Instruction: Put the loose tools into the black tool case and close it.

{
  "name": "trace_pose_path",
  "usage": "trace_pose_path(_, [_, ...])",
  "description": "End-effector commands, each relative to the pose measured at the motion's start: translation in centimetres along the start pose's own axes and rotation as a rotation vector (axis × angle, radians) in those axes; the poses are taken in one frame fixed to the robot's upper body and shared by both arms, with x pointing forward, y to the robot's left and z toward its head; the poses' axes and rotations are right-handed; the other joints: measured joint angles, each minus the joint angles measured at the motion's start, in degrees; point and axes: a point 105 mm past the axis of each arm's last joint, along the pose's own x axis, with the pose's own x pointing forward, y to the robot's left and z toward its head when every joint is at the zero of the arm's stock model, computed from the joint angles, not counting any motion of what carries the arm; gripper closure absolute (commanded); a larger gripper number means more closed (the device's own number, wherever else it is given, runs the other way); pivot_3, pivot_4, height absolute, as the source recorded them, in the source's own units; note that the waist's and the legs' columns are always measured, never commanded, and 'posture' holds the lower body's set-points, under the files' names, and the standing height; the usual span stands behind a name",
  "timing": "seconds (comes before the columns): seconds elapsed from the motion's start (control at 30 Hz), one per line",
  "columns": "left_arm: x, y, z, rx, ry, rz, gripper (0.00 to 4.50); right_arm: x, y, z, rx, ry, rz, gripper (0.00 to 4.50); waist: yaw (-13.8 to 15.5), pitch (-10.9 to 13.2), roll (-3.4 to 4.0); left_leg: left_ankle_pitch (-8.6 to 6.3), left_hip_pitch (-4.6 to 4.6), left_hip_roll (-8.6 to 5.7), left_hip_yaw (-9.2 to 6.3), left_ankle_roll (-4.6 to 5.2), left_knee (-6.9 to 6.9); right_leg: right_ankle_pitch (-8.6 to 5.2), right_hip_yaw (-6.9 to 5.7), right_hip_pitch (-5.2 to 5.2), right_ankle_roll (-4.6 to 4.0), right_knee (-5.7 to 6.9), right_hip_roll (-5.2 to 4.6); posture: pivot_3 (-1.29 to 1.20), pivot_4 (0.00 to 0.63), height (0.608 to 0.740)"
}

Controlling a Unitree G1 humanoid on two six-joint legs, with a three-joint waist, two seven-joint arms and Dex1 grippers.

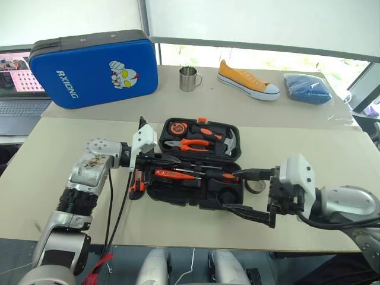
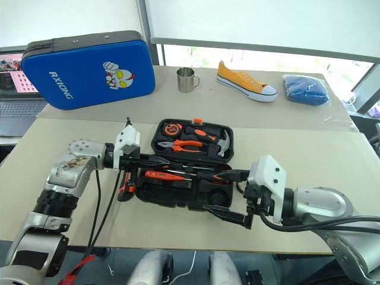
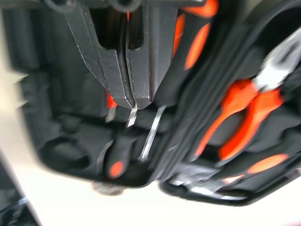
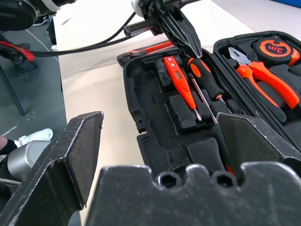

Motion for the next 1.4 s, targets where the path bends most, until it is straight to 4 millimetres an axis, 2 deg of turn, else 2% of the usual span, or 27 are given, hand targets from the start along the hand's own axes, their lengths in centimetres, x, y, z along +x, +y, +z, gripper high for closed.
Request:
trace_pose_path(0.03, [0.6, -0.4, 0.0, 0.070, 0.001, -0.036, 4.40, -0.2, 0.0, 0.7, -0.016, -0.025, -0.009, 0.00, 0.02, 0.00, 0.00, 0.00, 0.00, 0.00, 0.00, 0.00, 0.00, 0.00, 0.00, 0.00, 0.00, 0.00, 0.00, 0.00, 0.150, 0.739])
trace_pose_path(0.23, [1.4, -1.1, -0.2, 0.092, -0.005, -0.085, 4.40, -0.2, -0.2, 0.5, -0.009, -0.021, -0.019, 0.00, 0.01, 0.00, 0.00, 0.00, 0.00, 0.00, 0.01, 0.00, 0.00, 0.00, 0.00, 0.00, 0.00, 0.00, 0.00, 0.00, 0.150, 0.739])
trace_pose_path(0.5, [0.9, -1.7, -2.2, 0.120, 0.073, -0.110, 4.40, -0.3, -0.2, 0.1, -0.002, -0.008, -0.024, 0.00, 0.01, 0.00, 0.00, 0.00, 0.00, 0.00, 0.01, 0.00, 0.00, 0.00, 0.00, 0.00, 0.00, 0.00, 0.01, 0.00, 0.150, 0.739])
trace_pose_path(0.73, [1.2, -1.4, -3.1, 0.133, 0.128, -0.092, 4.40, -0.5, -0.4, -0.3, 0.011, -0.004, -0.033, 0.00, 0.08, -0.01, 0.01, 0.00, 0.02, 0.01, 0.00, 0.00, 0.00, 0.01, 0.00, 0.04, 0.01, 0.00, 0.00, 0.00, 0.150, 0.739])
trace_pose_path(0.93, [1.3, -1.8, -4.7, 0.138, 0.180, -0.104, 4.40, -0.5, -0.6, 0.0, 0.018, -0.024, -0.036, 0.00, 0.06, -0.14, 0.07, 0.00, 0.12, 0.00, 0.01, 0.00, -0.01, 0.01, 0.00, 0.13, 0.01, 0.00, 0.01, 0.00, 0.150, 0.739])
trace_pose_path(1.07, [1.5, -2.4, -5.4, 0.140, 0.192, -0.123, 4.40, -0.4, -0.8, 0.0, 0.021, -0.028, -0.039, 0.00, 0.00, -0.20, 0.07, 0.00, 0.26, 0.01, 0.03, 0.00, -0.06, 0.00, 0.01, 0.24, 0.01, -0.01, 0.02, 0.00, 0.150, 0.739])
trace_pose_path(1.3, [1.3, -2.4, -5.2, 0.139, 0.176, -0.098, 4.40, -0.3, -1.1, 0.0, 0.021, -0.028, -0.044, 0.00, -0.14, -0.25, 0.09, -0.04, 0.81, 0.03, 0.05, 0.06, -0.16, -0.01, 0.02, 0.80, 0.00, -0.15, 0.02, 0.00, 0.150, 0.739])
trace_pose_path(1.4, [0.8, -2.9, -6.1, 0.119, 0.202, -0.092, 4.40, -0.3, -1.2, 0.0, 0.020, -0.029, -0.046, 0.00, -0.27, -0.25, 0.09, -0.06, 0.95, 0.05, 0.05, 0.08, -0.20, -0.02, 0.02, 0.94, -0.01, -0.18, 0.03, 0.00, 0.150, 0.739])
